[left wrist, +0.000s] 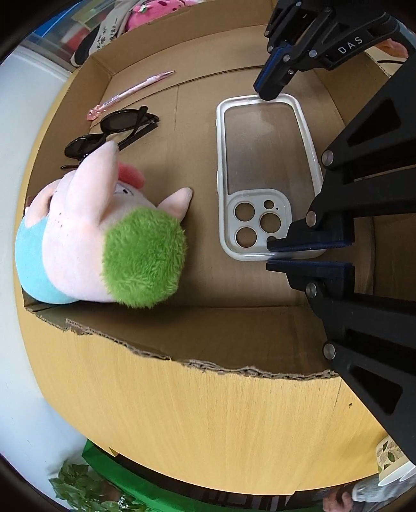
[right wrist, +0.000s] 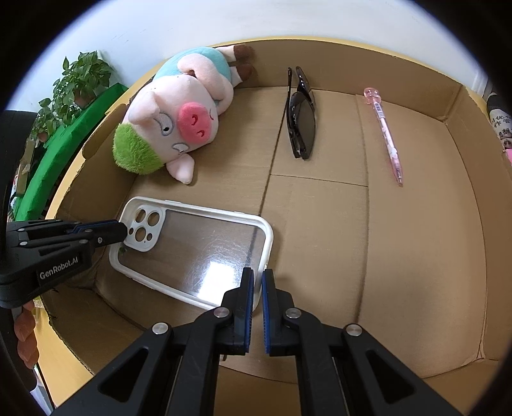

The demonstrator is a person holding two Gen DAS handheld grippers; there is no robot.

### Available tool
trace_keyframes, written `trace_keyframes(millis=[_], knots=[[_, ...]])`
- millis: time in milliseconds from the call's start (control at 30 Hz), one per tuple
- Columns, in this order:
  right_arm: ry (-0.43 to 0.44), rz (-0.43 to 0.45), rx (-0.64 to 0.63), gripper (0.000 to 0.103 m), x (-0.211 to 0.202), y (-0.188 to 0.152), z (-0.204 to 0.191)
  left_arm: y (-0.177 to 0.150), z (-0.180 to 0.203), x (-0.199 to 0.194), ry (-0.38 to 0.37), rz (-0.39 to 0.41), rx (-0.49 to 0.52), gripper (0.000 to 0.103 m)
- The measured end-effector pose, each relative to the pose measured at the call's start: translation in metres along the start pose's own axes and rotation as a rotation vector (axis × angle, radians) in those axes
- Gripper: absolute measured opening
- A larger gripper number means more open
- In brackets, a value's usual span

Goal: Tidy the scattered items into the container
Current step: 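Lower the phone case onto the box floor and open both grippers, then move both grippers to the white earbud case and close them on it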

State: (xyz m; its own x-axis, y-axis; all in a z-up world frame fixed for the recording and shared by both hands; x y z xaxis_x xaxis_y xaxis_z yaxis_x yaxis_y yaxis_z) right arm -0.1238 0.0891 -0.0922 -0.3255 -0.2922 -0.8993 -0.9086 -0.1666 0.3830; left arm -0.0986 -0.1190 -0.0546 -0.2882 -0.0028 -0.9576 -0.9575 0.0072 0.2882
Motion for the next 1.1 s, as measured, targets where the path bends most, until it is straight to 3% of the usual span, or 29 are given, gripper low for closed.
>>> trace_keyframes(millis=[333, 400, 500, 533, 567, 633, 800, 900, 1033, 1100], knots=[[0.017, 0.0, -0.005, 0.008, 0.003, 0.004, -0.009, 0.001, 0.01, 0.002, 0.028, 0.006, 0.019, 0.005], [0.047, 0.009, 0.005, 0.019, -0.003, 0.001, -0.003, 0.0, 0.01, -0.004, 0.012, 0.027, 0.012, 0.007], [0.067, 0.043, 0.01, 0.046, -0.011, 0.002, -0.005, -0.001, 0.01, -0.018, 0.006, 0.069, 0.018, 0.024], [0.071, 0.061, 0.005, 0.053, -0.016, 0.002, -0.006, -0.002, 0.011, -0.024, 0.005, 0.088, 0.02, 0.036], [0.077, 0.072, 0.0, 0.054, -0.02, 0.002, -0.008, -0.005, 0.011, -0.03, 0.011, 0.105, 0.021, 0.056], [0.098, 0.091, -0.021, 0.055, -0.03, 0.0, -0.012, -0.009, 0.01, -0.049, 0.03, 0.172, 0.027, 0.073], [0.169, 0.155, -0.082, 0.067, -0.064, -0.02, -0.022, -0.018, 0.041, -0.084, -0.032, 0.289, 0.056, 0.076], [0.263, 0.194, -0.149, 0.072, -0.09, -0.049, -0.027, -0.047, 0.056, -0.105, -0.069, 0.343, 0.104, 0.081], [0.29, 0.267, -0.308, 0.079, -0.107, -0.09, -0.051, -0.076, 0.074, -0.106, -0.145, 0.349, 0.127, 0.086], [0.333, 0.234, -0.378, 0.079, -0.104, -0.111, -0.062, -0.098, 0.077, -0.1, -0.18, 0.314, 0.126, 0.086]])
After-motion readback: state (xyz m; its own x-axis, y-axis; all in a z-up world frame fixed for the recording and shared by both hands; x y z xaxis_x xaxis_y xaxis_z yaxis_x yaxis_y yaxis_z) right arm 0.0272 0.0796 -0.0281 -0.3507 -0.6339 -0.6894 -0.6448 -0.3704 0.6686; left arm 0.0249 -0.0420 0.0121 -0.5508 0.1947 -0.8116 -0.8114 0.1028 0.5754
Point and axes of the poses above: each gripper's, at about its wrist camera, not at the fingertips, and x roughly the way its jaws point, z to its right, y to its top, the point moved 6 cm from there along x, roughly the way its jaws point, and after that the axes turned 6 degrees about x, right-handed, at the moved point
